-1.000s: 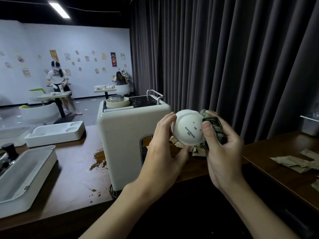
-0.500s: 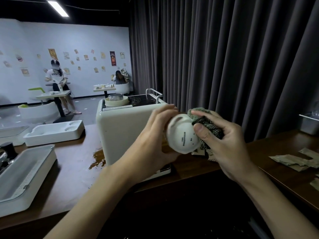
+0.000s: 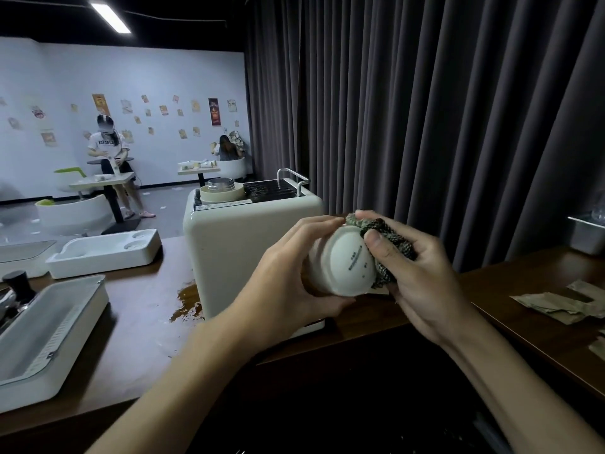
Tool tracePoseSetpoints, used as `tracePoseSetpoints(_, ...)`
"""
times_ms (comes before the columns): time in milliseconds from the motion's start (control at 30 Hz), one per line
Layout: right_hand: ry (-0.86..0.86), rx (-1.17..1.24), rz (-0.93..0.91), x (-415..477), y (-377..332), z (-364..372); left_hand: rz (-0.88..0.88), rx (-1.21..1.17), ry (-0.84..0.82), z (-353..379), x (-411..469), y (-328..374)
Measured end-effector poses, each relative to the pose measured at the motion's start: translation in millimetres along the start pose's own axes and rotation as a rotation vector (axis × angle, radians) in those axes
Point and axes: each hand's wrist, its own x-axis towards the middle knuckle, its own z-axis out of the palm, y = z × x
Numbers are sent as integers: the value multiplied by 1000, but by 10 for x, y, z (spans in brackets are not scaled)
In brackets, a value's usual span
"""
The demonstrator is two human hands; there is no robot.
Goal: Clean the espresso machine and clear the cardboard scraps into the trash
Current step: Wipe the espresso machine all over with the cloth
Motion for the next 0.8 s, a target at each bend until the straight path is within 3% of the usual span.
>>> tracePoseSetpoints(133, 2, 88, 12, 14, -83, 45, 89, 129, -11, -78, 44, 16)
tracePoseSetpoints(267, 123, 234, 93, 17, -79, 154, -16, -133, 116, 35, -31, 43)
tracePoseSetpoints(467, 98, 213, 130, -9, -65, 159, 11, -159, 122, 7, -53, 19)
tracePoseSetpoints(567, 43, 102, 87, -3, -84, 129, -16, -158, 80, -48, -56, -4)
tracePoseSetpoints(667, -16, -148, -82, 3, -129, 129, -12, -84, 19, -55, -57, -28)
tracePoseSetpoints(800, -72, -462, -284, -6, -131, 138, -55, -84, 71, 6, -98, -37)
